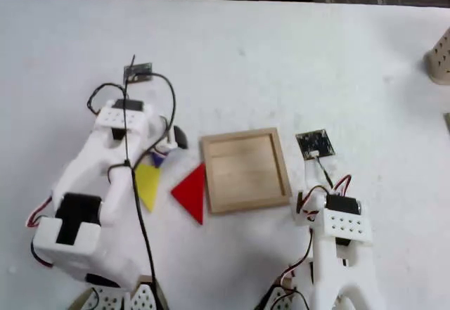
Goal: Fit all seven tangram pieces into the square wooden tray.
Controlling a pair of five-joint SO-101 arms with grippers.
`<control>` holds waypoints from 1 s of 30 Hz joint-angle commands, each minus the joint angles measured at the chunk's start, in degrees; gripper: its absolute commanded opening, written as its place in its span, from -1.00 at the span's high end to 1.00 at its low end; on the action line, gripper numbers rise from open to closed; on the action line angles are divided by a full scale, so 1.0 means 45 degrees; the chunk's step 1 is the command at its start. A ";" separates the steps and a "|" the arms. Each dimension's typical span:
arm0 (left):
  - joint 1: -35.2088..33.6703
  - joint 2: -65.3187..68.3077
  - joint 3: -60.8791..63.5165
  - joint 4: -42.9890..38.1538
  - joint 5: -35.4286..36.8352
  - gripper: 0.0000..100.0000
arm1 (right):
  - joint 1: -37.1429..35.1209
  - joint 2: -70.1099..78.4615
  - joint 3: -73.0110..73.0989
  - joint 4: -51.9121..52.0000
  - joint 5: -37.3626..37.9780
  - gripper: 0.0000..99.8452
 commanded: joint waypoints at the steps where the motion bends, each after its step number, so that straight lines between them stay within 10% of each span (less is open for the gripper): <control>1: -0.0557 0.0068 -0.0742 0.0078 0.0742 0.38 | -0.0127 -0.0303 -0.0059 -0.0107 0.0195 0.96; 30: 0.0342 0.1670 -0.1954 0.0195 0.1153 0.50 | -0.0127 -0.0303 -0.0059 -0.0107 0.0195 0.96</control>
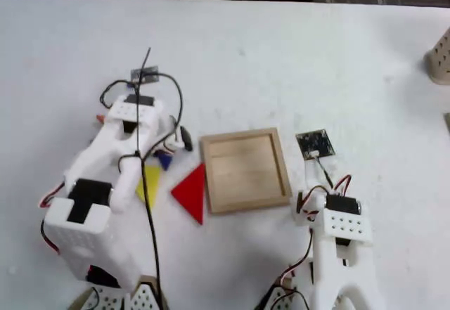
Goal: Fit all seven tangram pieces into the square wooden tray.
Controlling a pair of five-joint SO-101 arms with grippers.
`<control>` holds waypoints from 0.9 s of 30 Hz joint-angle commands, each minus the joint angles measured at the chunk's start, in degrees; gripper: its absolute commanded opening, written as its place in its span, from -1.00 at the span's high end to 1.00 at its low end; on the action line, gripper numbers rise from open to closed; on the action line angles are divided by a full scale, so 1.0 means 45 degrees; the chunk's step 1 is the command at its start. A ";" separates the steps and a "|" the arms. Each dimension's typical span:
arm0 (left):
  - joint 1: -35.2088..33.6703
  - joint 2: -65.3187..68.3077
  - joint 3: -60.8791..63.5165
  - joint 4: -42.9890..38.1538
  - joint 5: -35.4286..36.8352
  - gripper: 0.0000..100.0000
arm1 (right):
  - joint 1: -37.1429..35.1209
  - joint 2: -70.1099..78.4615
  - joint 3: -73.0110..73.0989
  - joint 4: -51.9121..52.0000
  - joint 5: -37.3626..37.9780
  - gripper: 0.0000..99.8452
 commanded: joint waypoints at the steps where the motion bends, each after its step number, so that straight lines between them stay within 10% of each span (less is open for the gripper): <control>1: -0.0225 -0.0088 -0.0567 -0.0567 0.0215 0.55 | -0.0127 -0.0303 -0.0059 -0.0107 0.0195 0.96; 27: -0.0361 -0.0147 -0.0488 -0.1153 0.0234 0.71 | -0.0127 -0.0303 -0.0059 -0.0107 0.0215 0.96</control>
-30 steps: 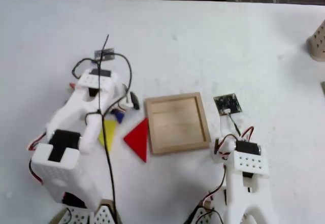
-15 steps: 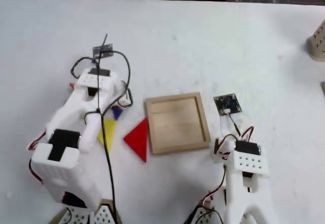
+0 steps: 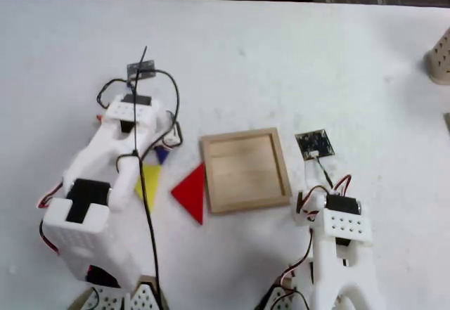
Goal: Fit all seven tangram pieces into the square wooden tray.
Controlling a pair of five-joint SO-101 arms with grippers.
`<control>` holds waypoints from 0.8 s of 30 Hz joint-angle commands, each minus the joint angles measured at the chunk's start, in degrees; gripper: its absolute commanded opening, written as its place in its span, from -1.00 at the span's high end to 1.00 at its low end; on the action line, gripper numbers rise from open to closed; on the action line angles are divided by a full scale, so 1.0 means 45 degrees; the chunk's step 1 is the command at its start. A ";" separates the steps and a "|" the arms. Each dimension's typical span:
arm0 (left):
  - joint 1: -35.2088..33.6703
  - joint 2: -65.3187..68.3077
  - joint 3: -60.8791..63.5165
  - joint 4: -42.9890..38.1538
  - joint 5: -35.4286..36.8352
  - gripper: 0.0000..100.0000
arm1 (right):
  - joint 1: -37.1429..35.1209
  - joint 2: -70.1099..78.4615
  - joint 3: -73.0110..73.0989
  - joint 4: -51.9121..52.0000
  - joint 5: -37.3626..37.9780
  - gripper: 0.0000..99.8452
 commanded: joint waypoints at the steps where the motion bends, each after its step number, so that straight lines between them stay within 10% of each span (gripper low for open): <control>1: -0.0186 -0.0147 -0.0488 -0.0176 0.0117 0.71 | -0.0127 -0.0303 -0.0059 -0.0107 0.0137 0.96; 24: -0.0615 -0.0186 -0.0606 0.0293 0.0078 0.86 | -0.0127 -0.0264 -0.0039 -0.0107 0.0137 0.96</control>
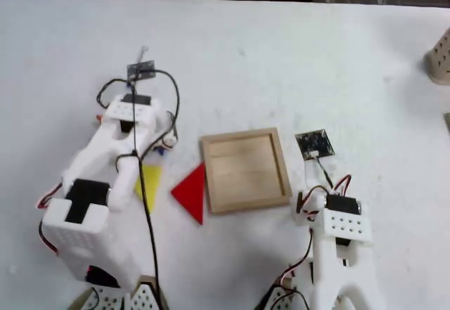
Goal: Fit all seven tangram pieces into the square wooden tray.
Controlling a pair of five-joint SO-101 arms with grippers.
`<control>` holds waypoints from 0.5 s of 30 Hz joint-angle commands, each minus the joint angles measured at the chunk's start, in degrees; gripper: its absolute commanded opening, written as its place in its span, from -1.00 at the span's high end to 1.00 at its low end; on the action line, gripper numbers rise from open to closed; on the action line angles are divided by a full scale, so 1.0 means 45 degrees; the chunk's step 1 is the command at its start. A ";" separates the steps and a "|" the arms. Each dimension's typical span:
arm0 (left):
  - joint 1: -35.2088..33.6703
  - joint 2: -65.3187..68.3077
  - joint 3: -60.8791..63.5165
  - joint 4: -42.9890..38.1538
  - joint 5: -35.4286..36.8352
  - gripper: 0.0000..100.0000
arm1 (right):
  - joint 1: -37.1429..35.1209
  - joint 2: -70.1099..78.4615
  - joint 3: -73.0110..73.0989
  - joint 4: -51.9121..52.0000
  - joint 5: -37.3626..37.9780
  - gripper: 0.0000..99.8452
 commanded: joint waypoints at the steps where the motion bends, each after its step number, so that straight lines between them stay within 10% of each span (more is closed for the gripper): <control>1: -0.0615 -0.0166 -0.0586 0.0098 0.0039 0.86 | -0.0127 -0.0244 -0.0039 -0.0107 0.0137 0.96; 15: -0.0791 -0.0186 -0.1231 0.1172 0.0059 0.89 | -0.0127 -0.0244 -0.0039 -0.0107 0.0137 0.96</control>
